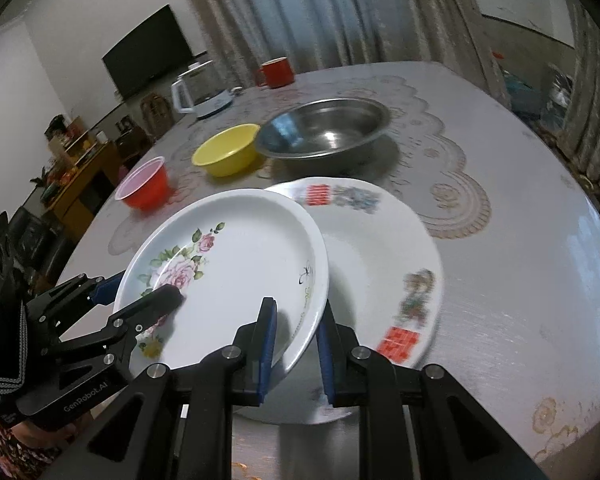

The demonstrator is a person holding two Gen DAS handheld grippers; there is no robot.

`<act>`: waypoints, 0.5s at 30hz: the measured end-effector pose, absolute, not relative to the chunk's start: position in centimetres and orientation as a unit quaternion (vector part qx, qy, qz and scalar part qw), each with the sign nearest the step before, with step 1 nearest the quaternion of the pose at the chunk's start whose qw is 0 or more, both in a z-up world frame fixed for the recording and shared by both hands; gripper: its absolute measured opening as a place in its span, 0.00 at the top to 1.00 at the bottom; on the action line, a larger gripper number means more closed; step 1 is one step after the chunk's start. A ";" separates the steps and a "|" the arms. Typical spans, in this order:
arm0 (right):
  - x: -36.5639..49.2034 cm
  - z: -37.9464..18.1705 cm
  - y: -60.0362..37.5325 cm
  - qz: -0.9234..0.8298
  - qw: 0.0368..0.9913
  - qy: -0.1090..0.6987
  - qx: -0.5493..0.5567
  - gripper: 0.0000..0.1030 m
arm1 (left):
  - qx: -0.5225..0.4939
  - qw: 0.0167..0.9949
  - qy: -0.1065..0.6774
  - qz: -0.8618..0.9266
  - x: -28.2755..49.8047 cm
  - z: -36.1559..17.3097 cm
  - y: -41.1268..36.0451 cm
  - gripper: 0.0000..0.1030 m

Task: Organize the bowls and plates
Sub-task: 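Carry the rose plate with both tools and lower it onto the large plate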

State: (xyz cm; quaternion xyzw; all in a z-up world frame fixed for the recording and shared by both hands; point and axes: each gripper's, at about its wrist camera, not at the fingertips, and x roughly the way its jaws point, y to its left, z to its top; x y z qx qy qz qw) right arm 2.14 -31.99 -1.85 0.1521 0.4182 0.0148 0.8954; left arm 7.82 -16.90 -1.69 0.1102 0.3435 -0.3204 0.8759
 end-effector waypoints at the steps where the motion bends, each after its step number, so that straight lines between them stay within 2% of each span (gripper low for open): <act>1: 2.1 -2.0 -32.5 0.011 0.894 0.420 0.156 0.82 | 0.113 0.874 0.345 -0.322 7.8 -1.8 -17.2 0.59; 15: 2.5 -3.2 -34.8 -0.037 0.883 0.443 0.149 0.81 | 0.128 0.864 0.359 -0.329 8.3 -3.1 -20.3 0.57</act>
